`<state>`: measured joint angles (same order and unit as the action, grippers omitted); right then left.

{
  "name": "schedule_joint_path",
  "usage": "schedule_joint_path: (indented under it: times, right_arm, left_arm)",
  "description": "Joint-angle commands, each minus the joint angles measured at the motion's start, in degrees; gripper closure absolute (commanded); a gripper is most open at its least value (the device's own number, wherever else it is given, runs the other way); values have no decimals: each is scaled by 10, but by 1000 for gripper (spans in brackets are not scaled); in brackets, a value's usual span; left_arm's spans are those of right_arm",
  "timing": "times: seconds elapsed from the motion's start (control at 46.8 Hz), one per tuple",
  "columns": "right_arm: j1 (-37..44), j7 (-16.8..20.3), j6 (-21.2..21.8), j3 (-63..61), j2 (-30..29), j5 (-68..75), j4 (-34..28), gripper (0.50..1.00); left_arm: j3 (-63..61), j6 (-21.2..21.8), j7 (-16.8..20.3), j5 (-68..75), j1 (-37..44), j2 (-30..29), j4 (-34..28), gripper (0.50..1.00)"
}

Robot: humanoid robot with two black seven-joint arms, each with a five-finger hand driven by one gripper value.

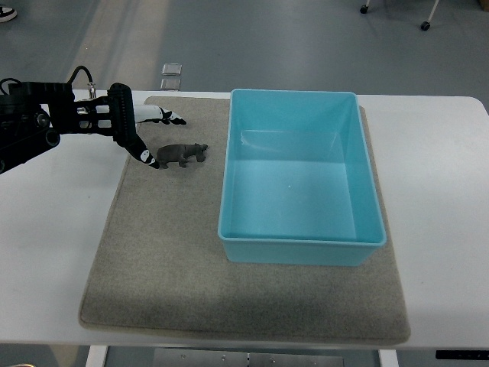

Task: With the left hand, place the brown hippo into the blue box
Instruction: 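Close the left hand's fingers around the brown hippo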

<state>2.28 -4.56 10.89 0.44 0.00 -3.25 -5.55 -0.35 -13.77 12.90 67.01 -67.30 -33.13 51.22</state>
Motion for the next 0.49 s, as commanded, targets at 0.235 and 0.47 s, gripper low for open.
schedule_joint_path:
  times: [0.235,0.47]
  right_arm:
    - [0,0,0,0,0,0,0,564]
    - [0,0,0,0,0,0,0,564]
  left_arm:
    - [0,18,-1,0,2,19,1,602]
    - [-1,28,-11,0,3,28,0,675]
